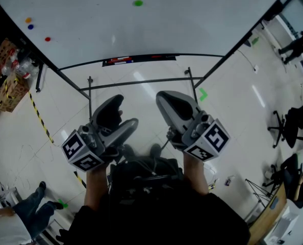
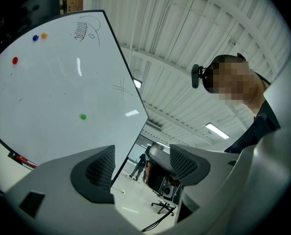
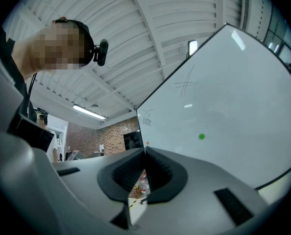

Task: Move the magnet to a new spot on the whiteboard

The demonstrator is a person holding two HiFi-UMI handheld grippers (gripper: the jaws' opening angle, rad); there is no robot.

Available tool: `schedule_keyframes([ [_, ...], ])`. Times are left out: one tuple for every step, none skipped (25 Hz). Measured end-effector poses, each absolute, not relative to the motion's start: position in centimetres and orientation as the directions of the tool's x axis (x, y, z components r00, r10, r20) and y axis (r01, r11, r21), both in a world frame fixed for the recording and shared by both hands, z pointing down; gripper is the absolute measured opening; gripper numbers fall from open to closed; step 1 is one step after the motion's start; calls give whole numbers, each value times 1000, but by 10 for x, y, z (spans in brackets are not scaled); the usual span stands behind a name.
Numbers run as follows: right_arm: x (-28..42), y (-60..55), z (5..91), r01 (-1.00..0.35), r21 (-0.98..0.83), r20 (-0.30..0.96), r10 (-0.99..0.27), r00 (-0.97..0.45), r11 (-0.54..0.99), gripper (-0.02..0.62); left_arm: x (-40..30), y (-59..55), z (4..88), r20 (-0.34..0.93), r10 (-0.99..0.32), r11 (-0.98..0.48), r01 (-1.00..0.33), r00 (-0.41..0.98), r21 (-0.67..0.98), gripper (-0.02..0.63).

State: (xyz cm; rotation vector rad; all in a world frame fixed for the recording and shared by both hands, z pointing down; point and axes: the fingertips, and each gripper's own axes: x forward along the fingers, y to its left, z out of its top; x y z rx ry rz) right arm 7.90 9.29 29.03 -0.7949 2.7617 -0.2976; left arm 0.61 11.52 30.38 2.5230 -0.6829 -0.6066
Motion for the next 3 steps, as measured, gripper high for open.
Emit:
schedule_keyframes([
  [79,93,291,-492,-262,-182,-543,-819,830,21,6,116,304,-290,-554,-774,-354,781,525,337],
  [79,94,291,-493,-261,-181,-543,-820,830,21,6,116,304,-290,-553,-774,-353,781,526,337],
  [79,94,291,-493,-260,-181,-543,-820,830,21,7,116,304,-290,-553,-774,-353,781,526,337],
])
